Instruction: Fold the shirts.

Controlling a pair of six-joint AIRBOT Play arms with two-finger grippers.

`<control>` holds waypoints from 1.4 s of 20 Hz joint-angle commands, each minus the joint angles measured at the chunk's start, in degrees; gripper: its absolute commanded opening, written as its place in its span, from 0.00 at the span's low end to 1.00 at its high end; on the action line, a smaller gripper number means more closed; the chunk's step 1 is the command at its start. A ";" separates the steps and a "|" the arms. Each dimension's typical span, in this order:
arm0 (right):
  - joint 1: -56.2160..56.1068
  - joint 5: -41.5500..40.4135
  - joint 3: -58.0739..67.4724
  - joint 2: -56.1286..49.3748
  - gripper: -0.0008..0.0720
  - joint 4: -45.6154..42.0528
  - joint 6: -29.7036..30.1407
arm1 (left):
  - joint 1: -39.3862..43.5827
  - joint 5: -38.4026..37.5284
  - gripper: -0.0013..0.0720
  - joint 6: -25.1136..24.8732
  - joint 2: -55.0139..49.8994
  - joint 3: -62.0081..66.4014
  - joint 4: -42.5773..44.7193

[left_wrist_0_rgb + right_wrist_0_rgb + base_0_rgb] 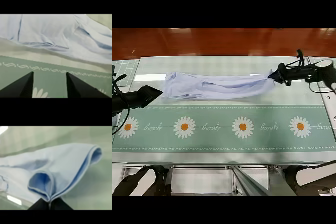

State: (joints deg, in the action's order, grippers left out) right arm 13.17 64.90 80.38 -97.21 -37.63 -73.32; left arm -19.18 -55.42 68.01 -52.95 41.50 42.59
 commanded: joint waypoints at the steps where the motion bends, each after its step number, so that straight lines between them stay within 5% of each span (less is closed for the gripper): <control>1: 2.03 4.42 -1.81 11.43 0.04 -10.62 -2.97 | 4.92 -0.90 0.34 -3.56 0.02 -0.02 -4.31; 2: 2.69 5.29 -3.85 15.72 0.04 -11.74 -2.99 | 7.80 -0.52 0.08 -5.84 -0.07 -0.02 -5.90; 3: 3.32 5.99 -6.19 19.82 0.04 -12.28 -2.97 | 10.91 0.42 0.05 -8.26 -0.28 -0.02 -7.85; 8: 6.19 8.09 -19.28 40.11 0.04 -12.57 -4.22 | 32.54 13.09 0.05 -8.76 -9.05 6.95 -10.49; 13: 6.54 12.31 -24.09 54.12 0.05 -12.83 -7.58 | 47.15 6.95 0.05 1.33 -31.80 32.20 -2.62; 19: 6.54 19.19 -24.09 64.11 0.05 -13.55 -11.52 | 55.01 -9.46 0.05 14.56 -51.65 58.29 6.08; 28: 6.54 18.58 -24.09 66.42 0.05 -11.45 -12.04 | 69.46 -13.09 0.05 16.72 -59.36 61.66 5.42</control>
State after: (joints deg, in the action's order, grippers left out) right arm 19.66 83.77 56.31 -31.22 -49.50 -85.12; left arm 45.91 -67.64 84.07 -110.78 102.30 47.92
